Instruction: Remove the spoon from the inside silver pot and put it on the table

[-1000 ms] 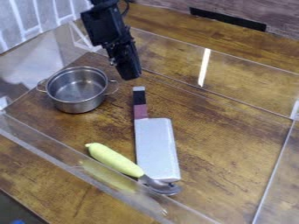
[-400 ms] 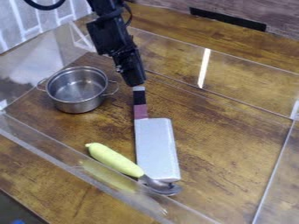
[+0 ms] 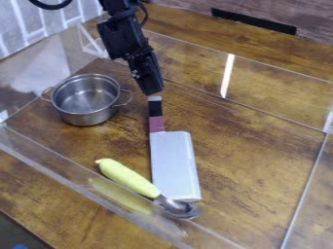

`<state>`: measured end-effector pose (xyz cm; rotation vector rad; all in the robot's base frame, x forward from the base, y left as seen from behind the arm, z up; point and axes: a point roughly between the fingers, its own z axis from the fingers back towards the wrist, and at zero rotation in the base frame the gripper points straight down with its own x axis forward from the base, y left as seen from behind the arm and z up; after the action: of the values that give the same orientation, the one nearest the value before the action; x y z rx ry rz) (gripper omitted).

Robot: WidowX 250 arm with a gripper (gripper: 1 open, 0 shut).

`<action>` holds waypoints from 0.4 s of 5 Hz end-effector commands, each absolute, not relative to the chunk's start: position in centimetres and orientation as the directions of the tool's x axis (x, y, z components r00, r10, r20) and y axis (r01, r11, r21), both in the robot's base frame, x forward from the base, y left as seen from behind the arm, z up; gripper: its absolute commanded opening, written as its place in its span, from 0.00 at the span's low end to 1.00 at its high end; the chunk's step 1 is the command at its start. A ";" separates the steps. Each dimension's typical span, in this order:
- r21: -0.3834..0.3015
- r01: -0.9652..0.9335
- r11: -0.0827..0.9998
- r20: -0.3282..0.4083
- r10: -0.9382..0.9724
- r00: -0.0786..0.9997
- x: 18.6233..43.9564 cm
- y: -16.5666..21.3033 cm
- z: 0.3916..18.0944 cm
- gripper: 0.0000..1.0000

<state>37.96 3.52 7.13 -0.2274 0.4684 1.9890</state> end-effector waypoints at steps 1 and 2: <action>0.168 -0.913 -0.372 -0.375 0.832 -0.408 39.0 2.1 8.7 1.00; 0.174 -0.911 -0.374 -0.381 0.827 -0.413 39.1 1.8 9.1 0.00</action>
<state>38.45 2.50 6.96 -0.2285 0.4813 1.9873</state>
